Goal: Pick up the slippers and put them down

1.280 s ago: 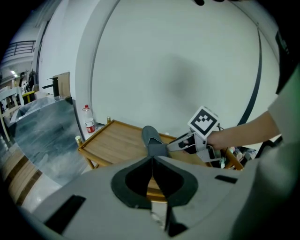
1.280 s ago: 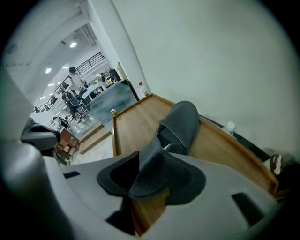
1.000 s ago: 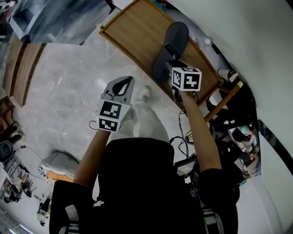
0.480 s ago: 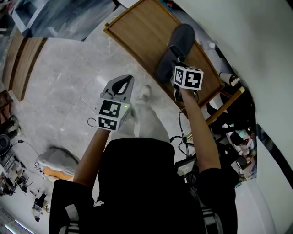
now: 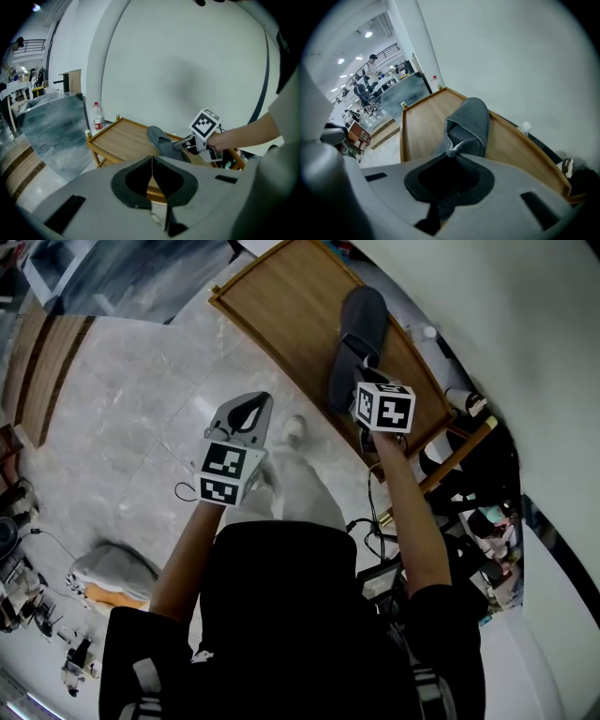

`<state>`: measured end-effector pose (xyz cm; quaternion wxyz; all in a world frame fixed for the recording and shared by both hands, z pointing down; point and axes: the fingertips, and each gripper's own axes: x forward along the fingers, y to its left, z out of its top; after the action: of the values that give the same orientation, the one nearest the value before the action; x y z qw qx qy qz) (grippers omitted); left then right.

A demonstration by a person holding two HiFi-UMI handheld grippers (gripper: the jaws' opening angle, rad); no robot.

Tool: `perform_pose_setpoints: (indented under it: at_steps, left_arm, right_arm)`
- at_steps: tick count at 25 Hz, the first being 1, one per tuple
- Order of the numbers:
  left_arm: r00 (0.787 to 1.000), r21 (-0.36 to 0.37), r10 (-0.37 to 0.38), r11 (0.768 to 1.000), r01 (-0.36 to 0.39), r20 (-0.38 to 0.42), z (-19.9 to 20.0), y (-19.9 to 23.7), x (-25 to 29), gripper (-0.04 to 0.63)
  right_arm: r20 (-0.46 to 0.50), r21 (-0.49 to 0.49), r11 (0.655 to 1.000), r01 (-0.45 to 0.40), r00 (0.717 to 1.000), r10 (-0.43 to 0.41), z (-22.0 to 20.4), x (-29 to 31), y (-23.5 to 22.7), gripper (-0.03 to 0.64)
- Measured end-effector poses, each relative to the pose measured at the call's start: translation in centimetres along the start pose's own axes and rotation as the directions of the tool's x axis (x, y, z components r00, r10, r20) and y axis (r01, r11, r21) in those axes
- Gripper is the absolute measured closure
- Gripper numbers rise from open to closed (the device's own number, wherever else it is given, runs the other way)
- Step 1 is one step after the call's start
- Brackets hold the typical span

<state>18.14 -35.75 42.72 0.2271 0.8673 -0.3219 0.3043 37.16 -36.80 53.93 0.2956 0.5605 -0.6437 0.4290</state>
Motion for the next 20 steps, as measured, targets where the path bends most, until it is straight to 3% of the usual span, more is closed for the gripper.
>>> perform_pose_setpoints:
  at_steps: [20]
  left_arm:
    - [0.998, 0.016, 0.009, 1.000, -0.010, 0.060, -1.4, -0.5, -5.4, 0.588]
  right_arm:
    - [0.114, -0.174, 0.984, 0.048, 0.993, -0.029, -0.6, -7.3, 4.8, 0.600]
